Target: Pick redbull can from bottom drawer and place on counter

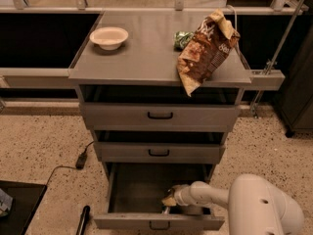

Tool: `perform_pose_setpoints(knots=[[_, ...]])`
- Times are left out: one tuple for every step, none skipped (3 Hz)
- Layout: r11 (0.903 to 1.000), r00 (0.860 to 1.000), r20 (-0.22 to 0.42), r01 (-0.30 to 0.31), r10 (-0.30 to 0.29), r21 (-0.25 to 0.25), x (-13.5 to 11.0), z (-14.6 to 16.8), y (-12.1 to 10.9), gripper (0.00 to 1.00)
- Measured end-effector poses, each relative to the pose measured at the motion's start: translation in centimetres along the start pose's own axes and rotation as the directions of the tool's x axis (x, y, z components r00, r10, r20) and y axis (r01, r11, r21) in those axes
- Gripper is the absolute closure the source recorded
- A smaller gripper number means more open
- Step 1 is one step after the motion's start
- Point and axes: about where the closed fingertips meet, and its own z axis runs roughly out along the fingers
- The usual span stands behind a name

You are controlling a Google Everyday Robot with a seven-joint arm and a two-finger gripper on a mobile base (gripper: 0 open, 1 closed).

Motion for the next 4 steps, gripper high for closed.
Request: perform_pose_setpoints(knots=[[0.9993,0.999,0.044,0.023,-0.024,0.029,-2.5,-3.1,-0.2,1.00],[0.9972,0.994,0.100,0.041,-0.047,0.062,-5.6,-7.8,-0.4,1.00],[0.9924,0.985,0.154,0.059,-0.075,0.108,-8.3,-12.8,-0.5,1.00],[0.9859,0.973,0.202,0.079,-0.108,0.147,-10.3,-17.3,-0.1,1.00]])
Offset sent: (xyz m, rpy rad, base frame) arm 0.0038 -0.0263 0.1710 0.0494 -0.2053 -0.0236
